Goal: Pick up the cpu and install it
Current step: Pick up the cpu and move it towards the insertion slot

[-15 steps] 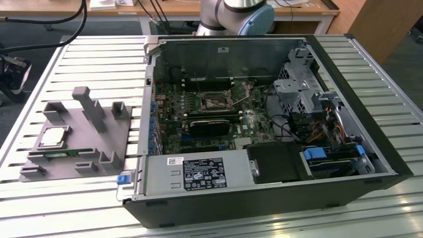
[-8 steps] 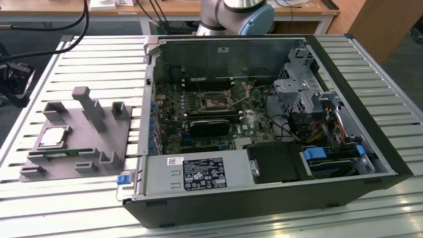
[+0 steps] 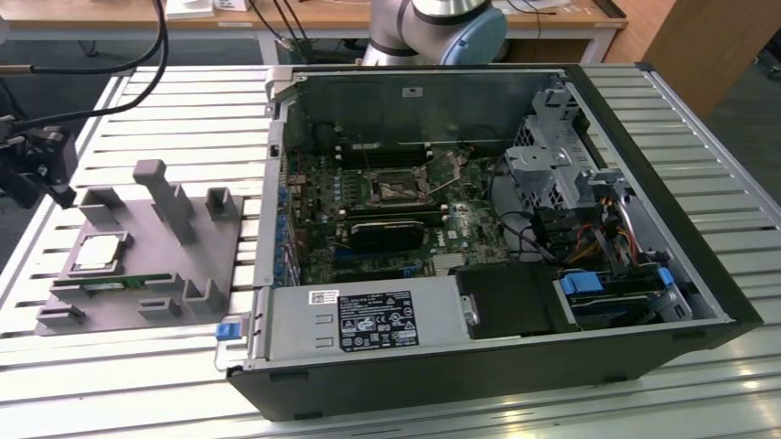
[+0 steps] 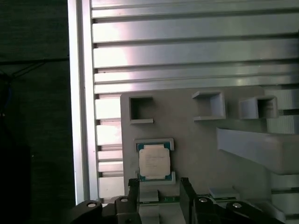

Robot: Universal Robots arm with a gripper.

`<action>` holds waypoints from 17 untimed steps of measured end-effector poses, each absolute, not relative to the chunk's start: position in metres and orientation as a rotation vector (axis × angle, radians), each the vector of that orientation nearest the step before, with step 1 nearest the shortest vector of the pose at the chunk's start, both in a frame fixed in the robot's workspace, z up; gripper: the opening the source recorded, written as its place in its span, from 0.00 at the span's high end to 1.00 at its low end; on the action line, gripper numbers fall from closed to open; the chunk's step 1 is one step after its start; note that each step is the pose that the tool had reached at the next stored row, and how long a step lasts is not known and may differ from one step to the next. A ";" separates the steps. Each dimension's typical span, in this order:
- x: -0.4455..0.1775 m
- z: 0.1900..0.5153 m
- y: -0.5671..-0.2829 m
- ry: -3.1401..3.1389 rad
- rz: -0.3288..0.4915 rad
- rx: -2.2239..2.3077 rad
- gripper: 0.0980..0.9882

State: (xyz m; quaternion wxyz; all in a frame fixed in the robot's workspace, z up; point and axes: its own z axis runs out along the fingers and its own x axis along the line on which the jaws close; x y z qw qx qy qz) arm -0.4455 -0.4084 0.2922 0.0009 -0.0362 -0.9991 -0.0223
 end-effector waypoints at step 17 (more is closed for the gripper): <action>-0.446 0.278 -0.408 -3.137 -0.060 -0.114 0.19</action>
